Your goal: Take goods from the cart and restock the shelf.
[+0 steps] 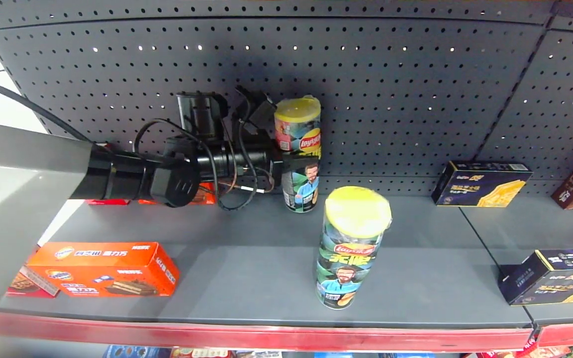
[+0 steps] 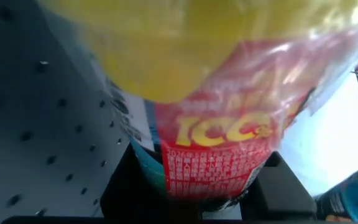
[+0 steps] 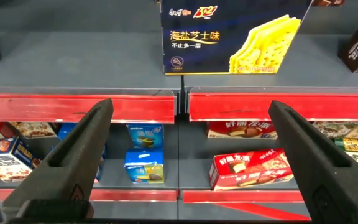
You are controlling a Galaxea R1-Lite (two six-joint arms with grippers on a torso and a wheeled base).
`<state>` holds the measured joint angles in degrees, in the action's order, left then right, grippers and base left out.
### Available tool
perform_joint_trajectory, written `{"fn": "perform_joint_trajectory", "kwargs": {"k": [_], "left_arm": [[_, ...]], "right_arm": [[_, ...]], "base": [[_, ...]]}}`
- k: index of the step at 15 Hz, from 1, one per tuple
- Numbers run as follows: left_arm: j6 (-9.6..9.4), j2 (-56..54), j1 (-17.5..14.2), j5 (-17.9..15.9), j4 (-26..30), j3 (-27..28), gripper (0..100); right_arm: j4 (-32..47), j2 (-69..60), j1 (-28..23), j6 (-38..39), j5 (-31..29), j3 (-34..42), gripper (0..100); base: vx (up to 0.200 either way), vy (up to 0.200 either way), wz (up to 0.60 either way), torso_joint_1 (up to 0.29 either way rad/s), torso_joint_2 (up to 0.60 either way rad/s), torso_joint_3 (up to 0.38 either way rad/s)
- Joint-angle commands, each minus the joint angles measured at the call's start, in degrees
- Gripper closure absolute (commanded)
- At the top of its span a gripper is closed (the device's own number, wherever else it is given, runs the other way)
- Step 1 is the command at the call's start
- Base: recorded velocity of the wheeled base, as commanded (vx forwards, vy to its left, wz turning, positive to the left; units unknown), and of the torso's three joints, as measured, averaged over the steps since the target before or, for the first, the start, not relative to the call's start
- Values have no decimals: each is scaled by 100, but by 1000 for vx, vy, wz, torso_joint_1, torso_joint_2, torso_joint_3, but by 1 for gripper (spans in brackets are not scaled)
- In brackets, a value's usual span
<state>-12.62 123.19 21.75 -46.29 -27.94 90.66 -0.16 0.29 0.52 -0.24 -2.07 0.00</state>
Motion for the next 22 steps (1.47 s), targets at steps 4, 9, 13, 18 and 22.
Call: {"fn": "perform_joint_trajectory", "kwargs": {"k": [4,9,13,18,22], "left_arm": [[5,355,163,-21,-1,206,100],[14,496,286,-56,8,303,100],[14,469,339,-56,113,233,100],[-13,399,356,-65,272,198,100],[-39,408,418,-38,245,180,0]], "right_arm": [[-2,-3,0,-2,5,0,0],[-2,6,0,-2,5,0,0],[-2,-3,0,-2,5,0,0],[-2,6,0,-2,5,0,0],[-2,-3,0,-2,5,0,0]], "base": [[0,0,0,0,0,0],[0,0,0,0,0,0],[0,0,0,0,0,0],[0,0,0,0,0,0],[0,0,0,0,0,0]]}}
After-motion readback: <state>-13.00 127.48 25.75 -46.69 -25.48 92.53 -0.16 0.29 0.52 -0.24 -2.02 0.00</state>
